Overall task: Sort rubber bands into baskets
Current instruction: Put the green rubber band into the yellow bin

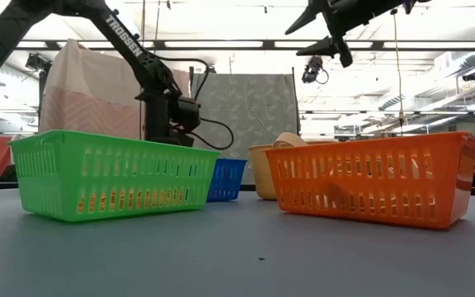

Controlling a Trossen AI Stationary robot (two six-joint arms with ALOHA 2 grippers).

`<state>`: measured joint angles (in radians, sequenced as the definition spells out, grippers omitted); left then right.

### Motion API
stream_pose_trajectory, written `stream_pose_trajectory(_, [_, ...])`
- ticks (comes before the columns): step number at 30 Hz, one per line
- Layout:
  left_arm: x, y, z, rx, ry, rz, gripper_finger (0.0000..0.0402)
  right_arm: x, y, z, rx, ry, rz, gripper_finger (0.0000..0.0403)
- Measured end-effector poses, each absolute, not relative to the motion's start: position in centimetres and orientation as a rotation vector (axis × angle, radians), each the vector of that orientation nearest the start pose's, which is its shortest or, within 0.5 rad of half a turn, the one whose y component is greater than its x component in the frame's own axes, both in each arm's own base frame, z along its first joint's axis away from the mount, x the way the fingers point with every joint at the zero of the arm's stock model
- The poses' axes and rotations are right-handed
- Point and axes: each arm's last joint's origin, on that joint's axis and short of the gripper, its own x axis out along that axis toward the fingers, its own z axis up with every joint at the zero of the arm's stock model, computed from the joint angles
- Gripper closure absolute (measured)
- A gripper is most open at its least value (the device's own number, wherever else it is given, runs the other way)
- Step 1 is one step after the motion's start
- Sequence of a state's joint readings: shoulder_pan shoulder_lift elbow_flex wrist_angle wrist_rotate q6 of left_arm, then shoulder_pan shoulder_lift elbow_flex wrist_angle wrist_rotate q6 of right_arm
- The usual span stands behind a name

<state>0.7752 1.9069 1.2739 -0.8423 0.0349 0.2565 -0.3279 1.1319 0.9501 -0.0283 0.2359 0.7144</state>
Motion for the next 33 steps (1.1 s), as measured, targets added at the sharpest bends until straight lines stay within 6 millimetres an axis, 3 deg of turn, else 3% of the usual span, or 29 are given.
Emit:
stream_pose_trajectory(13, [25.1, 24.5, 14.6, -0.41, 1.484, 0.395, 0.021, 24.7, -8.7, 32.9, 0.707, 0.044, -0.589, 0.0151])
stream_pose_trajectory(16, [25.2, 24.5, 14.8, -0.401, 1.489, 0.401, 0.0258, 24.7, -8.6, 33.0, 0.707, 0.043, -0.588, 0.0151])
stream_pose_trajectory(20, [25.5, 24.7, 15.2, -0.425, 1.473, 0.381, 0.0375, 24.7, -8.6, 33.0, 0.707, 0.042, -0.587, 0.0151])
stream_pose_trajectory(23, [26.0, 24.9, 16.7, -0.436, 1.412, 0.358, 0.0391, 24.7, -8.6, 33.0, 0.708, 0.043, -0.586, 0.0151])
stream_pose_trajectory(28, [27.5, 25.1, 22.0, -0.393, 1.196, 0.355, 0.0398, 24.6, -8.6, 33.1, 0.708, 0.037, -0.577, 0.0151])
stream_pose_trajectory(33, [31.1, 23.0, 25.6, -0.337, 0.998, 0.273, 0.04, 23.9, -8.5, 34.0, 0.701, -0.006, -0.565, 0.0151])
